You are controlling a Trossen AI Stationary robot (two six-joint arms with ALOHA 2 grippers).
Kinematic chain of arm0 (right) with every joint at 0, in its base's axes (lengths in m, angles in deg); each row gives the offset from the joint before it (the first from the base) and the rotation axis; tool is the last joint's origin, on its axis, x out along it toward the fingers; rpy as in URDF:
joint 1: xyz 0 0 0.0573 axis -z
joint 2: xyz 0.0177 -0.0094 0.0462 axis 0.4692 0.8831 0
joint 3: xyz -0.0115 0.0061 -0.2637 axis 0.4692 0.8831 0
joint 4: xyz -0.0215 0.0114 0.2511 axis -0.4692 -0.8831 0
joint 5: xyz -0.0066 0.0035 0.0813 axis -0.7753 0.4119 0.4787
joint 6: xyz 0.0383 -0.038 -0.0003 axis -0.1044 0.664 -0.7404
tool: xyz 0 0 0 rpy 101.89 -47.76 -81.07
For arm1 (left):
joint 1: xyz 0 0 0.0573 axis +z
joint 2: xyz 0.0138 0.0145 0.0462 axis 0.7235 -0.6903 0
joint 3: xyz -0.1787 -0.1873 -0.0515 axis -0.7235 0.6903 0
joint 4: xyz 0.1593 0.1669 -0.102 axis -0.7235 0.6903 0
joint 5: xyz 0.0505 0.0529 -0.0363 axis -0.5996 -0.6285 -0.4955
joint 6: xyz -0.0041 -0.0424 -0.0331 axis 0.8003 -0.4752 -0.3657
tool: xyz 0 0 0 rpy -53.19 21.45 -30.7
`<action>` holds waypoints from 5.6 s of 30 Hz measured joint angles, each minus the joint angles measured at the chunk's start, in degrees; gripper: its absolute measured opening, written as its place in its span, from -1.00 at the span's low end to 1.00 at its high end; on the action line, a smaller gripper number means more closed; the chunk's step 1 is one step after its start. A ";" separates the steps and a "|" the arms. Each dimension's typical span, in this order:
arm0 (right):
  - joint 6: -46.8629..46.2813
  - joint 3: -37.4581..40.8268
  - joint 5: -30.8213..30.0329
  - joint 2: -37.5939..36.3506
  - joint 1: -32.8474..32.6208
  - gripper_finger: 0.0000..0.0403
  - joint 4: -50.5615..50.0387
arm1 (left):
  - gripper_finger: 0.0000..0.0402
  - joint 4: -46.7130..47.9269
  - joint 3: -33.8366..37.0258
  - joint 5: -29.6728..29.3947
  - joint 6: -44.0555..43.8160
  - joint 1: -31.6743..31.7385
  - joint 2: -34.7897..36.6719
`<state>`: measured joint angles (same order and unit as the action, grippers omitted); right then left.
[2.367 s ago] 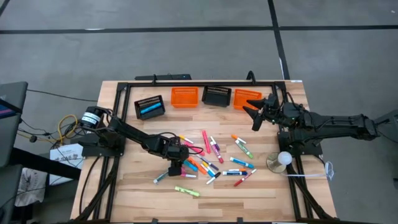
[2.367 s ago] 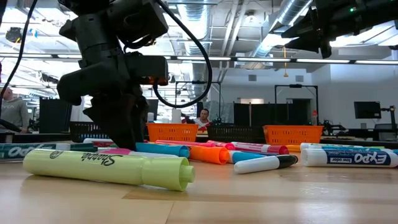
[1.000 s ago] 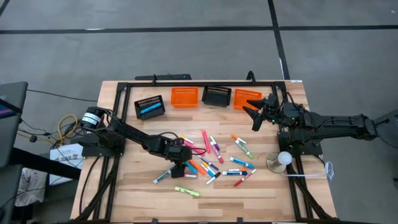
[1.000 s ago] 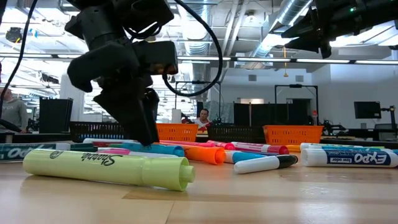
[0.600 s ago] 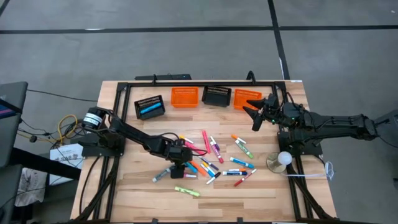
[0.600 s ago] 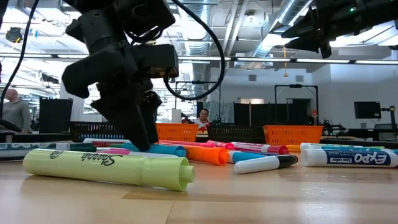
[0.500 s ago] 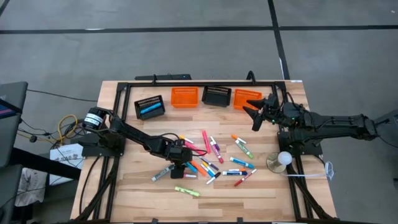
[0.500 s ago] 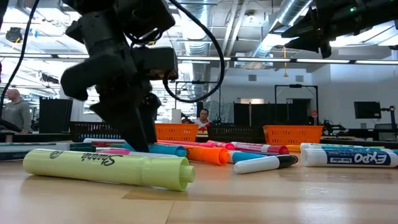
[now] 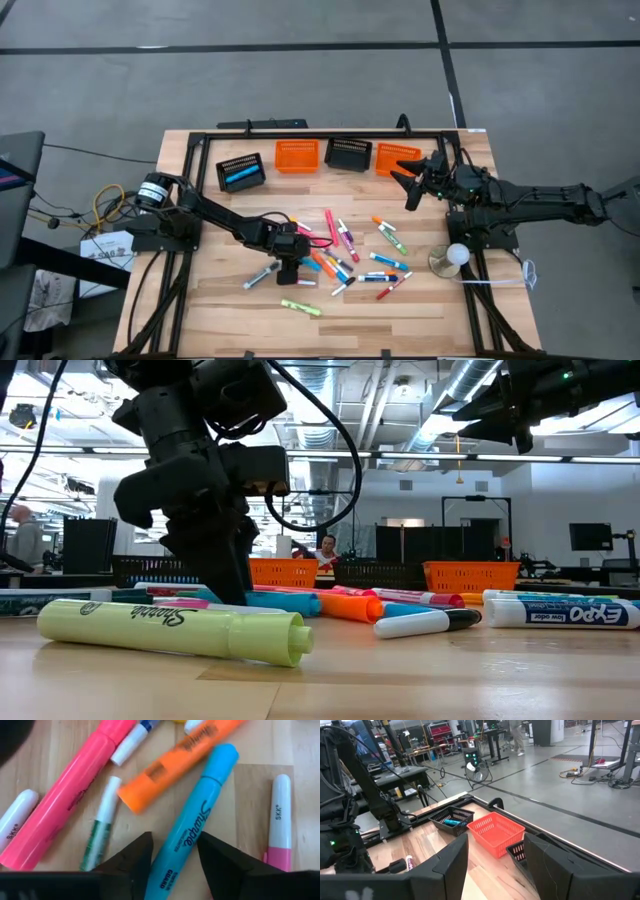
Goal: Pick & Place Markers
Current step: Put the large light blue highlighter pen into the left black bin
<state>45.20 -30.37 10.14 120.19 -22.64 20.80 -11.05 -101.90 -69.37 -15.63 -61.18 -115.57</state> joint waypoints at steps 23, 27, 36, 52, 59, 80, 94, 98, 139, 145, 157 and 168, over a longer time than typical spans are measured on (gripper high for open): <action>0.00 0.00 0.00 0.00 0.00 -0.09 0.00 | -0.64 0.34 -0.22 -0.73 -3.04 0.34 2.01; 0.00 0.00 0.00 0.00 0.00 -0.09 0.00 | -0.63 -0.22 -0.35 -1.37 -3.79 1.10 5.34; 0.00 0.00 0.00 0.00 0.00 -0.09 0.00 | -0.63 -0.11 -0.35 -1.25 -6.17 1.42 11.43; 0.00 0.00 0.00 0.01 0.00 -0.09 0.04 | -0.62 -1.38 -0.48 -0.64 -13.29 1.44 25.23; 0.00 0.00 0.00 0.02 0.00 -0.09 0.04 | -0.63 -1.88 -0.48 0.09 -14.65 1.44 26.25; 0.00 0.00 0.00 0.02 0.00 -0.09 0.04 | -0.62 26.02 -0.48 -15.47 -14.77 9.99 26.25; 0.00 0.00 0.00 0.02 0.00 -0.09 0.06 | -0.62 41.74 -0.48 -17.00 -2.51 21.67 27.69; 0.00 0.00 0.00 0.02 0.00 -0.09 0.05 | -0.62 42.44 -0.48 -17.17 2.64 27.37 31.63; 0.00 0.00 0.00 0.02 0.00 -0.09 0.07 | -0.62 29.83 13.64 -9.07 6.45 51.54 33.51; -0.02 0.00 0.00 0.02 0.00 -0.09 0.05 | -0.62 27.44 13.64 -9.12 7.65 51.54 33.53; -0.07 0.00 0.00 0.01 0.00 -0.09 0.07 | -0.59 26.86 13.64 -7.78 7.69 51.58 30.73; -0.07 0.00 0.00 0.02 -0.01 -0.09 0.07 | -0.50 25.93 13.62 -7.86 7.69 51.58 28.33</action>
<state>45.14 -30.37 10.14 120.21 -22.65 20.86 14.88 -88.28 -77.23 -7.94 -9.59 -87.24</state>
